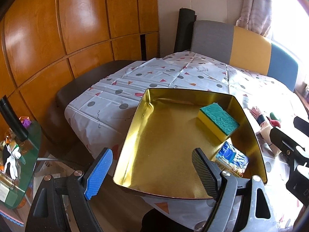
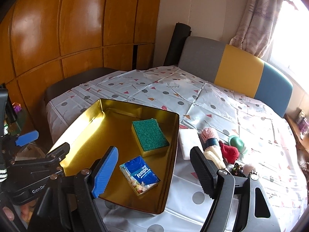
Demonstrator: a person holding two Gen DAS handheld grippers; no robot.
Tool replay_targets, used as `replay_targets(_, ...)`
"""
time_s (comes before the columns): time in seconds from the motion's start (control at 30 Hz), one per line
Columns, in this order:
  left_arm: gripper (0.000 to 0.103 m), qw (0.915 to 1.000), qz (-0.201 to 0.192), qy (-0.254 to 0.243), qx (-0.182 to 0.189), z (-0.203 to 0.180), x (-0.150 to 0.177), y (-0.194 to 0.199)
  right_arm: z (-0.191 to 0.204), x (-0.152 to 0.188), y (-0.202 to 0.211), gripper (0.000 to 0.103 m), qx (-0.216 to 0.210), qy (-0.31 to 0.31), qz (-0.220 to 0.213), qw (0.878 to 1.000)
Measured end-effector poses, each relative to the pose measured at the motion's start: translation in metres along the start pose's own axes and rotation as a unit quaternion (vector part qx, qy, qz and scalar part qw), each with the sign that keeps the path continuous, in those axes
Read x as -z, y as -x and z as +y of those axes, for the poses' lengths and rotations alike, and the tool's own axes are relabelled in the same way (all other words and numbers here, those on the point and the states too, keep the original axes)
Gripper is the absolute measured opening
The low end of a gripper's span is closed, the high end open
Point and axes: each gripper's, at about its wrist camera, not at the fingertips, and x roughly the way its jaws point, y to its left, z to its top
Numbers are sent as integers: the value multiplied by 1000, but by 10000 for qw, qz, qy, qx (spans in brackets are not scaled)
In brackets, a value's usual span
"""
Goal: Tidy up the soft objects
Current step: 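Move the left tool to the beige tied cloth and grasp it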
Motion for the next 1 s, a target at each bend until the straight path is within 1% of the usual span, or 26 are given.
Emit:
replay_targets(0.07, 86, 10000, -8, -43, 62, -4, -2, 1, -6, 2, -1, 78, 35, -38, 17, 10000)
replay_targets(0.13, 86, 9998, -7, -109, 170, -11, -5, 2, -13, 5, -1, 82, 56, -58, 44, 10000)
replay_targets(0.2, 86, 9990, 2, -140, 425, -17, -11, 4, -26, 11, -3, 85, 121, -40, 101, 9999)
replay_targets(0.23, 86, 9980, -9, -145, 622, -22, -15, 5, -35, 16, -4, 85, 180, -45, 149, 9997)
replay_targets(0.27, 86, 9973, -17, -151, 716, -26, -17, 6, -44, 20, -5, 85, 240, -66, 192, 9995)
replay_targets(0.4, 86, 9932, -24, -411, 1093, -58, -31, 6, -104, 44, -8, 85, 611, -362, 514, 9961)
replay_targets(0.47, 86, 9892, -11, -584, 1343, -76, -38, 6, -139, 58, -11, 86, 918, -550, 742, 9915)
replay_targets(0.53, 85, 9857, 33, -725, 1524, -94, -44, 6, -168, 72, -11, 86, 1148, -722, 887, 9868)
replay_targets(0.6, 85, 9802, 112, -885, 1767, -117, -50, 3, -196, 86, -11, 86, 1381, -901, 992, 9813)
replay_targets(0.7, 85, 9727, 408, -1058, 2025, -152, -59, -8, -227, 102, -11, 86, 1549, -1213, 1051, 9748)
replay_targets(0.77, 84, 9675, 735, -1022, 2194, -171, -65, -20, -243, 109, -11, 86, 1515, -1489, 1068, 9713)
replay_targets(0.83, 81, 9617, 1044, -1051, 2306, -195, -71, -35, -250, 114, -9, 86, 1439, -1642, 1043, 9703)
replay_targets(0.9, 78, 9534, 1422, -1065, 2439, -216, -68, -47, -254, 114, -7, 86, 1422, -1664, 1001, 9706)
replay_targets(0.93, 78, 9483, 1649, -966, 2535, -224, -64, -53, -255, 113, -7, 86, 1423, -1672, 990, 9706)
replay_targets(1.0, 78, 9423, 1929, -855, 2600, -239, -57, -65, -259, 112, -5, 86, 1380, -1737, 952, 9704)
